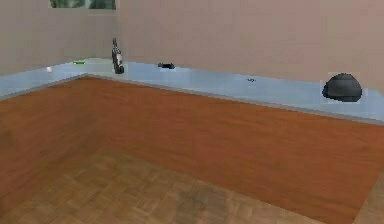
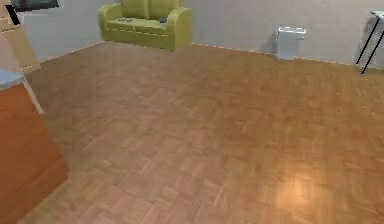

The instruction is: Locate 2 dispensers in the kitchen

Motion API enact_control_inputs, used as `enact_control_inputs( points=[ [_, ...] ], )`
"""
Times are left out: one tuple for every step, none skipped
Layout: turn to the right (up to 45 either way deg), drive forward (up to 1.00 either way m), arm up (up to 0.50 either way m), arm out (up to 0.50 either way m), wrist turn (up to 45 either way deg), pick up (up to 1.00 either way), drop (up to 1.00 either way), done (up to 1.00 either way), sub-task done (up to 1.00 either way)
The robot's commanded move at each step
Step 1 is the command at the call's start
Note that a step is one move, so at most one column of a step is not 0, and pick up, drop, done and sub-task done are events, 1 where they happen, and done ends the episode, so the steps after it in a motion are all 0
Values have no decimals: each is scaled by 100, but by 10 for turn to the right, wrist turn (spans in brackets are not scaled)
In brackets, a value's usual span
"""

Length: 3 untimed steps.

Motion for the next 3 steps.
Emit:
enact_control_inputs(
  points=[
    [240,0,0,0,0,0,0,0,0],
    [0,15,0,0,0,0,0,0,0],
    [-450,0,0,0,0,0,0,0,0]
  ],
)
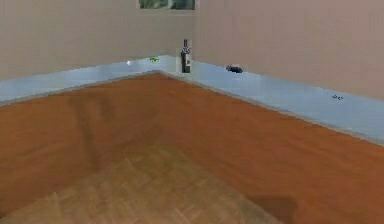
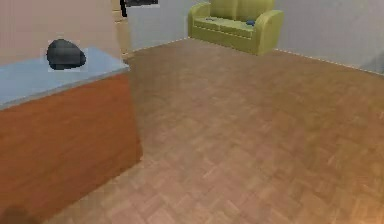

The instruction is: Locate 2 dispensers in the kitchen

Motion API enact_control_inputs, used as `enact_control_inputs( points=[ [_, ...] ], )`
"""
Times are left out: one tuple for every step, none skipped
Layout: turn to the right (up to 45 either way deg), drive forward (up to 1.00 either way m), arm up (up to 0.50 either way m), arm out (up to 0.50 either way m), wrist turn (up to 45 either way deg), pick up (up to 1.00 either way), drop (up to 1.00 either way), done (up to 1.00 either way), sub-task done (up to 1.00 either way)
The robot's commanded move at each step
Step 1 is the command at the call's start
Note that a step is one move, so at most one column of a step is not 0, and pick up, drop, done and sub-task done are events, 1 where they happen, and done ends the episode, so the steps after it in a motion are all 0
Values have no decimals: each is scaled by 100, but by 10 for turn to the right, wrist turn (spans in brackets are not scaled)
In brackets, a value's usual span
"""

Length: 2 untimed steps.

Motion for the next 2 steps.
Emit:
enact_control_inputs(
  points=[
    [-390,0,0,0,0,0,0,0,0],
    [0,45,0,0,0,0,0,0,0]
  ],
)
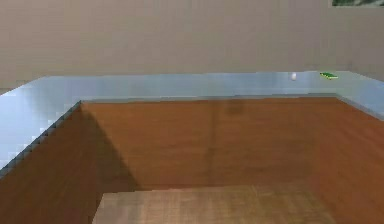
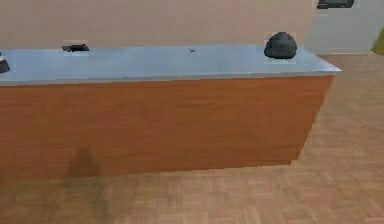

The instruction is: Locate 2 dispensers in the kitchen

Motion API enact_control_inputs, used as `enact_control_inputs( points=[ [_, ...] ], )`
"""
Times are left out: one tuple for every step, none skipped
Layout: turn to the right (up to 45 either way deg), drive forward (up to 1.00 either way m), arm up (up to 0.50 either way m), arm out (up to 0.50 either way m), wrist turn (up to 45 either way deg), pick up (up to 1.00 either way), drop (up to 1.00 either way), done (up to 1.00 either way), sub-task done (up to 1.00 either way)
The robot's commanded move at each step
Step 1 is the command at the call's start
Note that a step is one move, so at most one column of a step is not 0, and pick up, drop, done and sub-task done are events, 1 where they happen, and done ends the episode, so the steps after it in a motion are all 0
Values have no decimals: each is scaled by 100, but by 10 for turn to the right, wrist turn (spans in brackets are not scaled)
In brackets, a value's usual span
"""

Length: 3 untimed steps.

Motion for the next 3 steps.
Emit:
enact_control_inputs(
  points=[
    [-450,0,0,0,0,0,0,0,0],
    [-270,0,0,0,0,0,0,0,0],
    [0,0,0,0,0,0,0,0,100]
  ],
)
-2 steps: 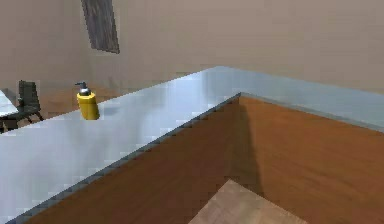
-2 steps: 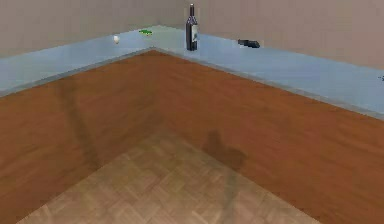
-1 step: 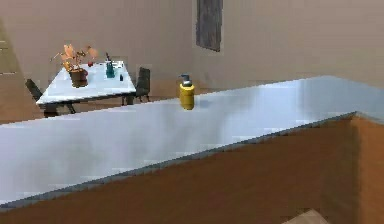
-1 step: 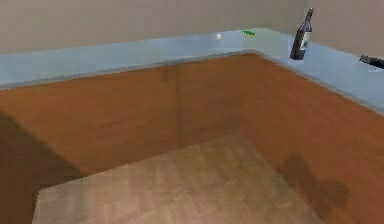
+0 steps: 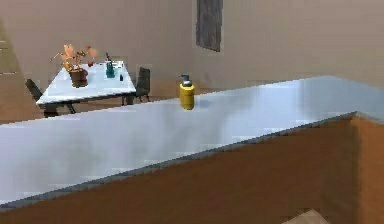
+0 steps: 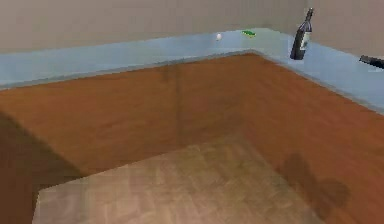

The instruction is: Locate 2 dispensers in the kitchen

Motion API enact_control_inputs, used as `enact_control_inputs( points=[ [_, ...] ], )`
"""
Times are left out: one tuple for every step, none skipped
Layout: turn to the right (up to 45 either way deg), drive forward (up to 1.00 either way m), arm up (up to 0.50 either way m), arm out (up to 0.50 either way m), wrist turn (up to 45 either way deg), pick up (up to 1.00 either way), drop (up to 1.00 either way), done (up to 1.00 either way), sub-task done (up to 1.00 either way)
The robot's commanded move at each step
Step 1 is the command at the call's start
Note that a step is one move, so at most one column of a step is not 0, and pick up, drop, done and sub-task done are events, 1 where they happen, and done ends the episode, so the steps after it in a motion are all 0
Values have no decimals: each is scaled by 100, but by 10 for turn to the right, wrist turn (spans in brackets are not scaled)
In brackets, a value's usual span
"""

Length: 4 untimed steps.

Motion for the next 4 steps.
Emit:
enact_control_inputs(
  points=[
    [-450,0,0,0,0,0,0,0,0],
    [-450,0,0,0,0,0,0,0,0],
    [-120,0,0,0,0,0,0,0,0],
    [0,100,0,0,0,0,0,0,0]
  ],
)
